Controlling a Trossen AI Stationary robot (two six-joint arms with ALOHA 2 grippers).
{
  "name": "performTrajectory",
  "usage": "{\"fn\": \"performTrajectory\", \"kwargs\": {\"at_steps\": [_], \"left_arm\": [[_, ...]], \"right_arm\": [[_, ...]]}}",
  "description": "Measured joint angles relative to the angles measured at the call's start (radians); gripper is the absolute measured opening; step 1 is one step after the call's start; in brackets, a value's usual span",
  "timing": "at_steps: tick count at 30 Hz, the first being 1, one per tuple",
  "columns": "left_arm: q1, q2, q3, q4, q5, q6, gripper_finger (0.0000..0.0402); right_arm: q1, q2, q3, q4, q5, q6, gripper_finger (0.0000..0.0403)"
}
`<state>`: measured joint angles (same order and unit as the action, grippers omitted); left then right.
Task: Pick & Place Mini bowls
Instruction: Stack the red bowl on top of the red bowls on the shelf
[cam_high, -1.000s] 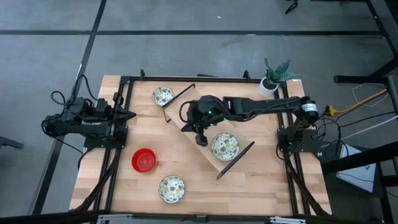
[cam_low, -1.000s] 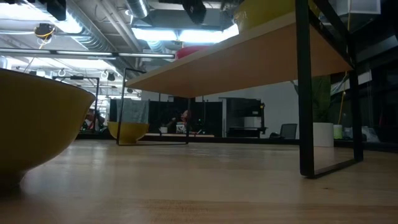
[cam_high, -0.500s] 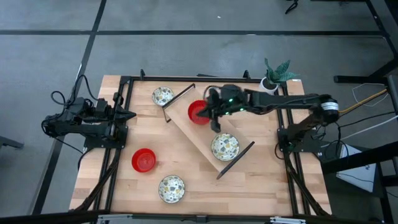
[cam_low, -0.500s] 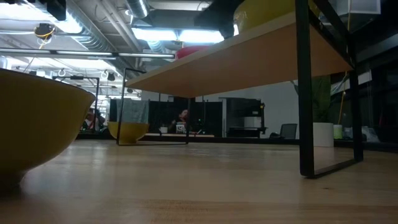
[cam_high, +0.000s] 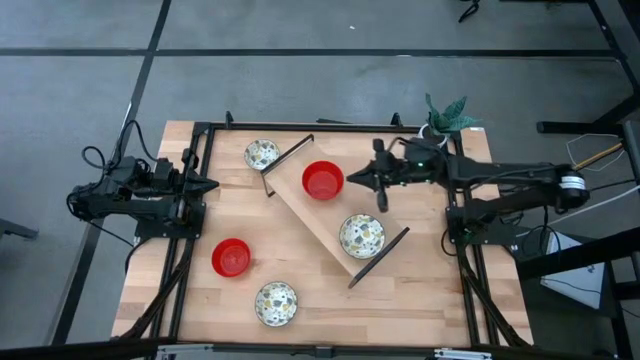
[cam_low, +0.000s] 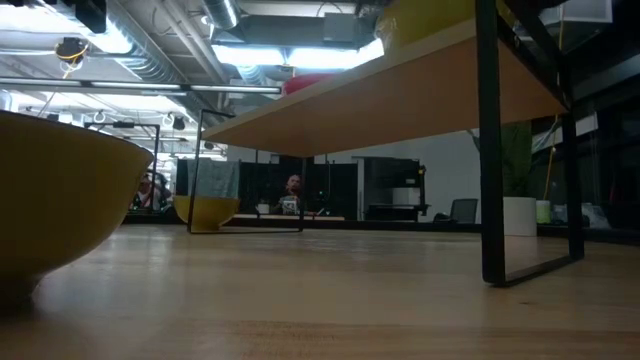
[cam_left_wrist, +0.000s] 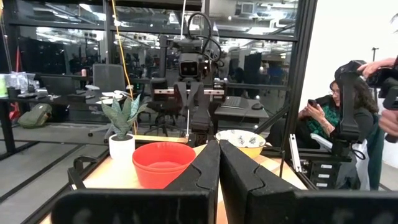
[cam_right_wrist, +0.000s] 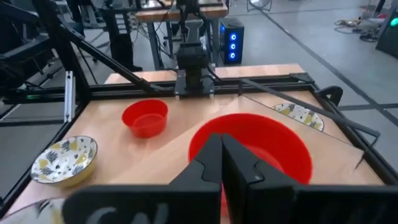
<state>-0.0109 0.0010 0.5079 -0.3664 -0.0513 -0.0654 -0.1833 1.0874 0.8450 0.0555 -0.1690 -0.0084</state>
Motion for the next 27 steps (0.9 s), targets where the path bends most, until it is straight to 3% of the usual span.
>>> {"fn": "performTrajectory", "kwargs": {"at_steps": [11,19,27], "left_arm": [[0.0,0.0,0.0,0.0,0.0,0.0,0.0004],[0.0,0.0,0.0,0.0,0.0,0.0,0.0004],[0.0,0.0,0.0,0.0,0.0,0.0,0.0004]], "right_arm": [[0.008,-0.221,-0.054,-0.039,0.002,-0.052,0.0001],[0.085,-0.336,-0.055,-0.104,0.104,-0.083,0.0003],[0.097,-0.453,-0.145,-0.107,0.106,-0.026,0.0004]]}}
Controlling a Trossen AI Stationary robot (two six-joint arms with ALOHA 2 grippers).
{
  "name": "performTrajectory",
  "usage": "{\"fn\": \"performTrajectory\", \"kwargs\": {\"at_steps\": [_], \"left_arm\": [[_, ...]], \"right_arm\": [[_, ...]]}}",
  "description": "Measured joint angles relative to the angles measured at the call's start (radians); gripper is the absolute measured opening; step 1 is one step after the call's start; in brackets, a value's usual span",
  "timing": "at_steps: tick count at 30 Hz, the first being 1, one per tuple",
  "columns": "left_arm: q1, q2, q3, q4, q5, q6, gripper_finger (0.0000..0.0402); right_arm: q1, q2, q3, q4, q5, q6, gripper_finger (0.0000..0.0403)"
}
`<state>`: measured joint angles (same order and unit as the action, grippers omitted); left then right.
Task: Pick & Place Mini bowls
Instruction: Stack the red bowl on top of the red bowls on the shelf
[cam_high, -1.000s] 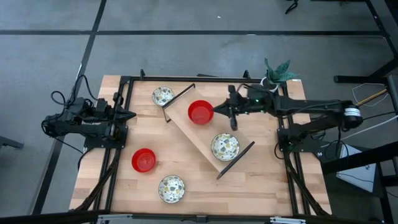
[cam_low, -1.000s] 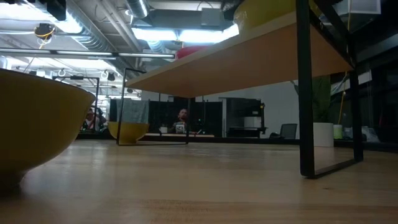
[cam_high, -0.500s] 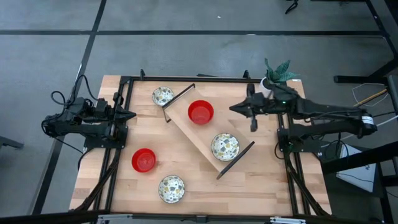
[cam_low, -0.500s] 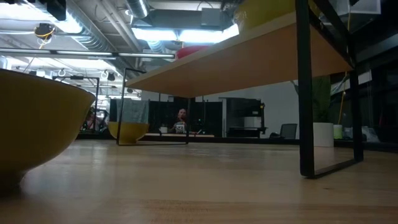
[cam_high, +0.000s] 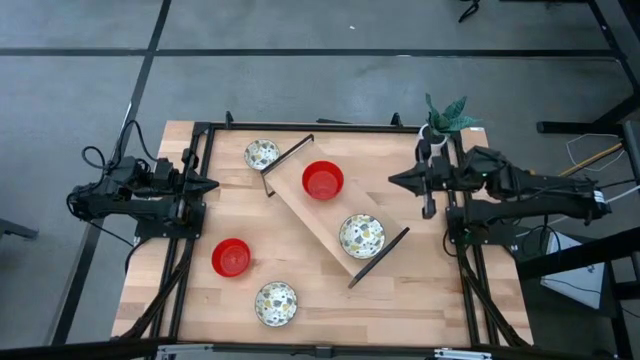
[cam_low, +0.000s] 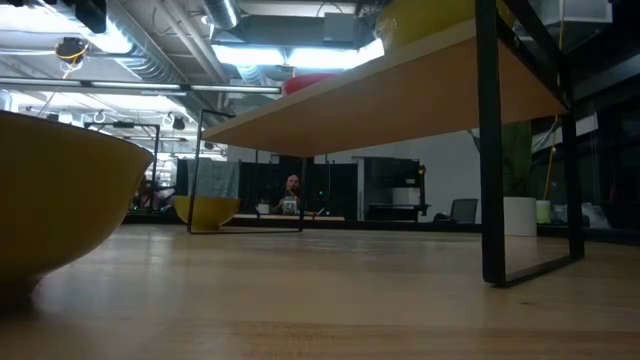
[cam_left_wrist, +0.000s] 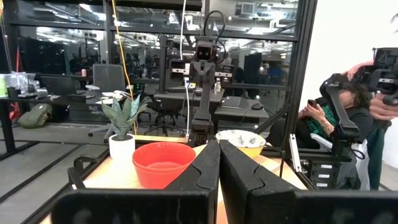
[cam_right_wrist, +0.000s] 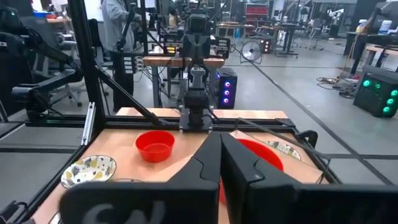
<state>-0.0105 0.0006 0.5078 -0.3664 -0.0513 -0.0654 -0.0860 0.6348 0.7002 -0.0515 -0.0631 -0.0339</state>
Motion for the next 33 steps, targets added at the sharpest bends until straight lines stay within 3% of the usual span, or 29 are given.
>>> {"fn": "performTrajectory", "kwargs": {"at_steps": [17,33], "left_arm": [[0.0,0.0,0.0,0.0,0.0,0.0,0.0004],[0.0,0.0,0.0,0.0,0.0,0.0,0.0004]], "right_arm": [[0.0,-0.17,-0.043,-0.111,0.0,0.032,0.0005],[0.002,-0.351,-0.272,-0.04,-0.063,0.126,0.0005]]}}
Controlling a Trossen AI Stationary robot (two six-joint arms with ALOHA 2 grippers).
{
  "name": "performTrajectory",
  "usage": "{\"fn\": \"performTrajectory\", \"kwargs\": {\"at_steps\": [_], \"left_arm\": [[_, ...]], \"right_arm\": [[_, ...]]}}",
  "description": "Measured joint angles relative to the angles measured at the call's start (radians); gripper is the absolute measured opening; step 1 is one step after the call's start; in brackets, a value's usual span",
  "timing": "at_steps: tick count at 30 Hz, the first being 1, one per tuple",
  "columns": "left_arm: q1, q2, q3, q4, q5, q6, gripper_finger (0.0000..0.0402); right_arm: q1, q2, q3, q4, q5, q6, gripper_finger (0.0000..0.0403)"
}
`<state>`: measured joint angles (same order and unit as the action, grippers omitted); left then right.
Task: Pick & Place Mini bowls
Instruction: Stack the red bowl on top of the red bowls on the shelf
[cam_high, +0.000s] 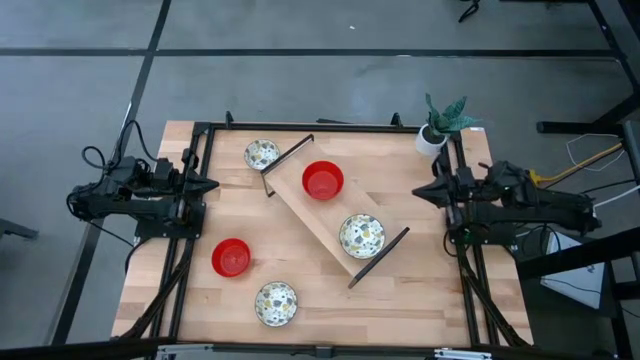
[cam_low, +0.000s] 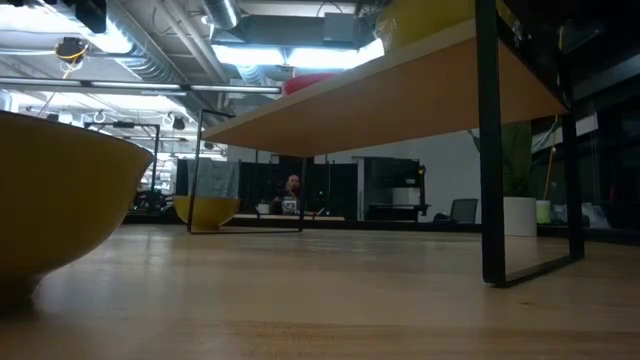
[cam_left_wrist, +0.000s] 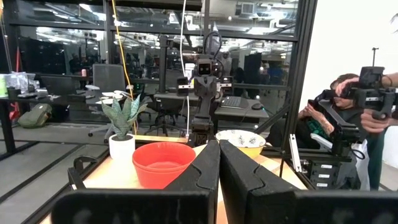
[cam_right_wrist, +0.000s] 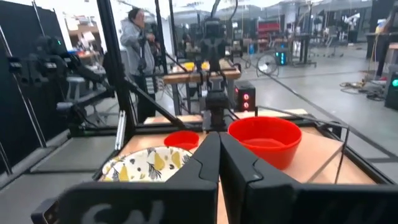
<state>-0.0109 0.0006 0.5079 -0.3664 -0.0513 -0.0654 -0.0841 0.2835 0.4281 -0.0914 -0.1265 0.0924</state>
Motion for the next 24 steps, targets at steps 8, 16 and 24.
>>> {"fn": "performTrajectory", "kwargs": {"at_steps": [8,16,24], "left_arm": [[0.0,0.0,0.0,0.0,0.0,0.0,0.0004],[0.0,0.0,0.0,0.0,0.0,0.0,0.0004],[0.0,0.0,0.0,0.0,0.0,0.0,0.0004]], "right_arm": [[0.003,-0.112,-0.105,0.037,0.001,0.007,0.0002],[0.006,-0.22,-0.231,0.102,0.003,-0.024,0.0002],[0.039,-0.282,-0.315,0.14,0.002,-0.022,0.0001]]}}
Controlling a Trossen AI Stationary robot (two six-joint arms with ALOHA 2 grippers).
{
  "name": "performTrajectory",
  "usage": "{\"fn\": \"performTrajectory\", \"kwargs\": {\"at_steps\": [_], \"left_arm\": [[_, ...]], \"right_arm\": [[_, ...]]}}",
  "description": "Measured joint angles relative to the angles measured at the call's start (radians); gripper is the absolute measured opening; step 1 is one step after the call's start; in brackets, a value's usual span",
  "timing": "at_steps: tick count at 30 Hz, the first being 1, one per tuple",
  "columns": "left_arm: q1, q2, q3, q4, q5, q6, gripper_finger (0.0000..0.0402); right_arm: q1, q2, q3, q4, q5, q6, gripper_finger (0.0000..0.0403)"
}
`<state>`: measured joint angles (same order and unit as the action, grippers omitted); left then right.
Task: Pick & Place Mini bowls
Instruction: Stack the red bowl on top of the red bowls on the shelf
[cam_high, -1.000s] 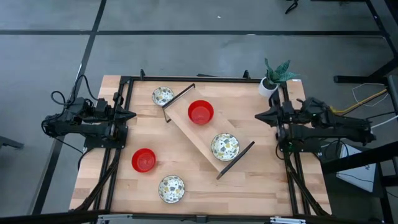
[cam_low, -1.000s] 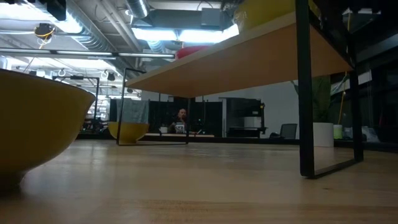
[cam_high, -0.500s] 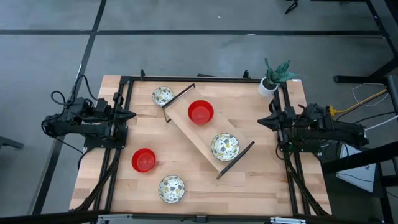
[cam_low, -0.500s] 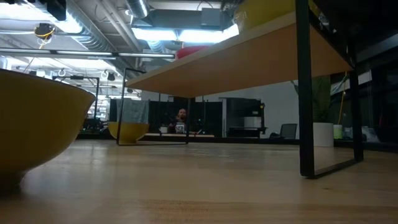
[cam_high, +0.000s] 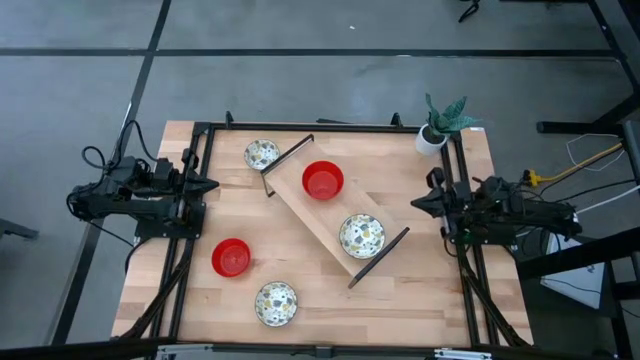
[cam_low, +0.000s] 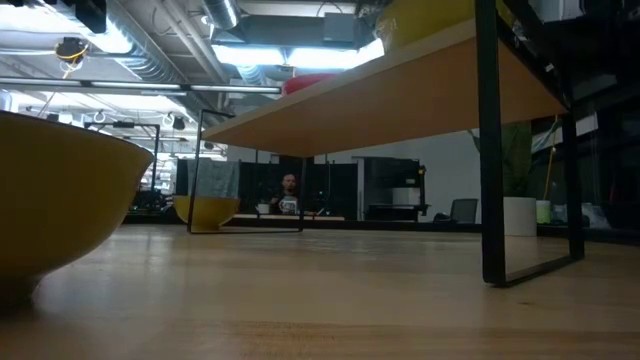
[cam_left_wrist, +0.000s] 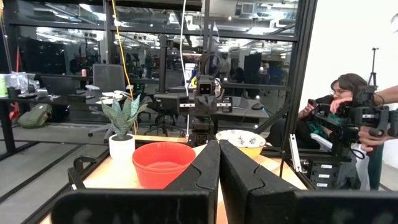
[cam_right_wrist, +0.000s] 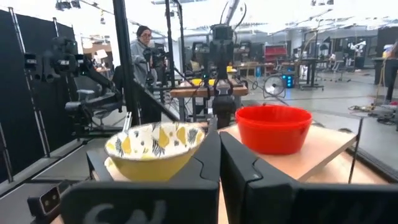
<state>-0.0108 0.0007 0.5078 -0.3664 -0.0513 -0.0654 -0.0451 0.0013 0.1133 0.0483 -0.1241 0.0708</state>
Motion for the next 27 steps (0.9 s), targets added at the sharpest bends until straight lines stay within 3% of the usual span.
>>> {"fn": "performTrajectory", "kwargs": {"at_steps": [14,27], "left_arm": [[0.0,0.0,0.0,0.0,0.0,0.0,0.0004],[0.0,0.0,0.0,0.0,0.0,0.0,0.0004]], "right_arm": [[0.011,0.0,-0.099,0.06,0.0,0.0,0.0001],[0.011,0.0,-0.106,0.043,0.0,-0.03,0.0001]]}}
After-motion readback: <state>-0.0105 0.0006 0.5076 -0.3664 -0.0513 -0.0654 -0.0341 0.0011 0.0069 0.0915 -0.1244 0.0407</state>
